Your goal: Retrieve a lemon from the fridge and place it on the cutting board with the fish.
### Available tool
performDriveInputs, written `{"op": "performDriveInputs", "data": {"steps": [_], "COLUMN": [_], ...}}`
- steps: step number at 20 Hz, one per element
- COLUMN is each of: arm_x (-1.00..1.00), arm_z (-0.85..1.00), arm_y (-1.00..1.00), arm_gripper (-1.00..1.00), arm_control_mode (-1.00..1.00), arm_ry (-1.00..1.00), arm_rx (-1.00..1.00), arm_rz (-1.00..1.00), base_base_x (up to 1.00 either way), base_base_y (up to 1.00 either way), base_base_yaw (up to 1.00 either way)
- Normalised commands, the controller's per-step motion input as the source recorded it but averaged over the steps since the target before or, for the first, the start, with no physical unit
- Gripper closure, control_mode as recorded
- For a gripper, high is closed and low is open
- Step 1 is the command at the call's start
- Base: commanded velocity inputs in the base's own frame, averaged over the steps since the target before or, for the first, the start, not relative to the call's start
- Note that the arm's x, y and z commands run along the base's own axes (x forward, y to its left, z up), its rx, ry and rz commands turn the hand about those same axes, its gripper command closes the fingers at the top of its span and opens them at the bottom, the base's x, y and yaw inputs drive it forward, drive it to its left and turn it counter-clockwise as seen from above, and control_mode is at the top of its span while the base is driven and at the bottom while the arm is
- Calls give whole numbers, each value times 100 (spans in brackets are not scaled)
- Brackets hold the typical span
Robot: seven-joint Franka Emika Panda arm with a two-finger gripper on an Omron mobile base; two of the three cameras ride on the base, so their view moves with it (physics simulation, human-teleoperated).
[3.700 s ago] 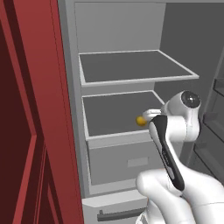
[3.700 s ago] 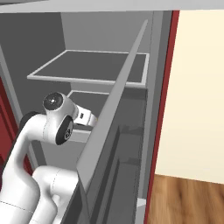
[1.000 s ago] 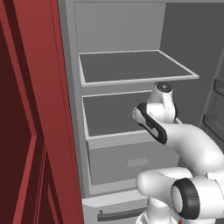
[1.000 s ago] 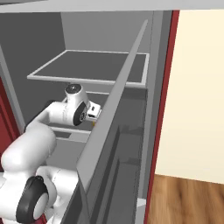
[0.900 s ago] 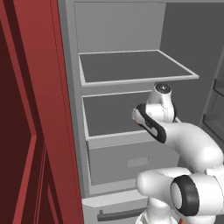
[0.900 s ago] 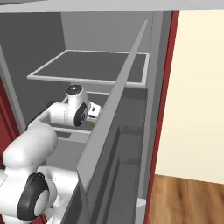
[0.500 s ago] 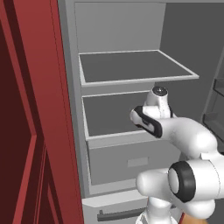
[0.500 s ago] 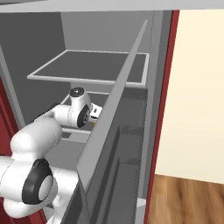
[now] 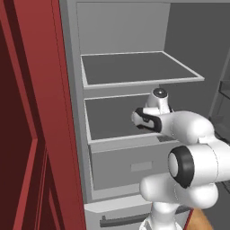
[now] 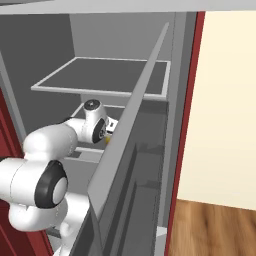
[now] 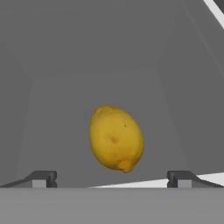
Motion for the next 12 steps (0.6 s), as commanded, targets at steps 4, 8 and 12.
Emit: {"op": "performDriveInputs", "data": {"steps": [4, 8, 12], "arm_x": [27, 14, 15], "arm_z": [-11, -16, -18], "arm_y": [-1, 0, 0], "arm_gripper": [-100, -100, -100], "arm_control_mode": [-100, -100, -100], "arm_ry": [0, 0, 1], "arm_rx": [0, 0, 0], "arm_rz": [0, 0, 0], "base_base_x": [0, 0, 0], "base_base_y": [0, 0, 0], "base_base_yaw": [0, 0, 0]}}
